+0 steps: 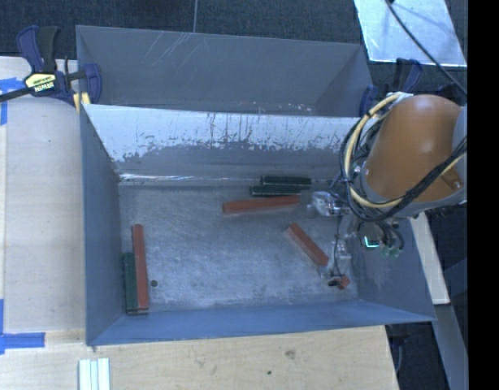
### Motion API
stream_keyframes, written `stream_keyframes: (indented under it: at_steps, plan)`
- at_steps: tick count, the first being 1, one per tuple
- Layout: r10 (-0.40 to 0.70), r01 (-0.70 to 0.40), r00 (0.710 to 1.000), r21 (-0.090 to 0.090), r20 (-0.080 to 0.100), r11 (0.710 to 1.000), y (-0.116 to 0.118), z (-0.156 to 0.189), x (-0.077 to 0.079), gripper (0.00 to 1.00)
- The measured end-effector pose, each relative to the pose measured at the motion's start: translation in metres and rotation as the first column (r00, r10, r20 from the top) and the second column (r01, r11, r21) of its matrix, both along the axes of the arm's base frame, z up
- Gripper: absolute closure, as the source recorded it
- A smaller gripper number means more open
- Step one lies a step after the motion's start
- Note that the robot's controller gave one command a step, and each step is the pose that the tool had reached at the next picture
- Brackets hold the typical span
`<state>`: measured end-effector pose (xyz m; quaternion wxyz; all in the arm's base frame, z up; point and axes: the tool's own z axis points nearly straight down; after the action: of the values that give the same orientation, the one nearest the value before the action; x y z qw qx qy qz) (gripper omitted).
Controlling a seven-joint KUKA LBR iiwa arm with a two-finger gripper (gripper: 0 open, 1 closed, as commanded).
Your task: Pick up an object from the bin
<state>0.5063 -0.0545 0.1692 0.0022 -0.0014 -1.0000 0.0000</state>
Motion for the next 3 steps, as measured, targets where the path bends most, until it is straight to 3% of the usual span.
stream_keyframes:
  at_steps: [1, 2, 3]
  plan:
    - [-0.097, 0.097, 0.995, 0.000, 0.001, 0.995, 0.014, -0.103, 0.026, 0.00]
    - [-0.127, 0.127, 0.992, 0.000, 0.017, 0.992, -0.007, -0.065, 0.115, 0.00]
    - [-0.023, 0.023, 1.000, -0.003, 0.006, 1.000, 0.043, -0.097, 0.118, 0.00]
